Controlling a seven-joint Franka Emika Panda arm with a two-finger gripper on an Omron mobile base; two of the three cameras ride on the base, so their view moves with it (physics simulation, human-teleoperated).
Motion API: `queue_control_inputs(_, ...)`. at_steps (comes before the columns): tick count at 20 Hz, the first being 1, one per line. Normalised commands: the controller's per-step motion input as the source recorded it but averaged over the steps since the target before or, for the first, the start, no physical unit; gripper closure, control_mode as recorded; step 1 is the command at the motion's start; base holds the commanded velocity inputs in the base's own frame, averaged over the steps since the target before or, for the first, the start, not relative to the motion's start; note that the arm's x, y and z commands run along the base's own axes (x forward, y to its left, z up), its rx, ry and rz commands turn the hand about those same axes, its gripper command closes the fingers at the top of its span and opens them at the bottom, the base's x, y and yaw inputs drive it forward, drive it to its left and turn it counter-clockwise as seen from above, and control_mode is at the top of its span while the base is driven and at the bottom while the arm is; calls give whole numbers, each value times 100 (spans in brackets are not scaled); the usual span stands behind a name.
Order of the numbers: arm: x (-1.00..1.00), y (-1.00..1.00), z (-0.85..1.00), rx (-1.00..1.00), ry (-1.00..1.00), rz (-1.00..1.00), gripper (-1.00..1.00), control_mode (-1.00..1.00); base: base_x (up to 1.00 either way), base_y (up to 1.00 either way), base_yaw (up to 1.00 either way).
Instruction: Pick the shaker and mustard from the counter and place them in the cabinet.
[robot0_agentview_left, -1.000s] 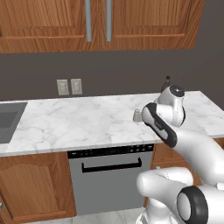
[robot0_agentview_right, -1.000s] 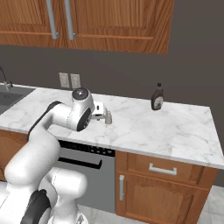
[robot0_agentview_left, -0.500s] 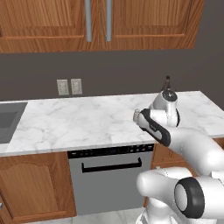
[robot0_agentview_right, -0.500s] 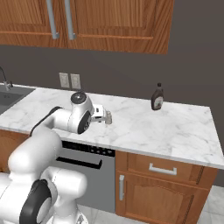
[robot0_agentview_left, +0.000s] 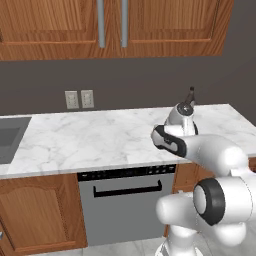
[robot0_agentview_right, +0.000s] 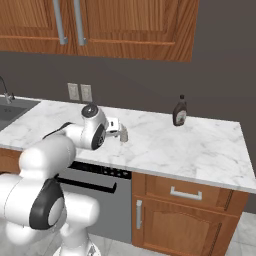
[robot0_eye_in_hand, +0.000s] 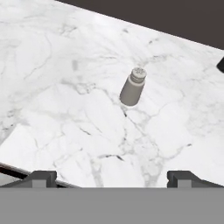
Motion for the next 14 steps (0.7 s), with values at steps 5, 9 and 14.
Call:
queue_control_inputs(5,36,0,-6,-2,0,-3,-100,-100,0,0,0)
queue_control_inputs(9,32,-4,-10,-1,0,-3,-100,-100,0,0,0)
queue_control_inputs(14,33,-8,-14,0,0,-4,-100,-100,0,0,0)
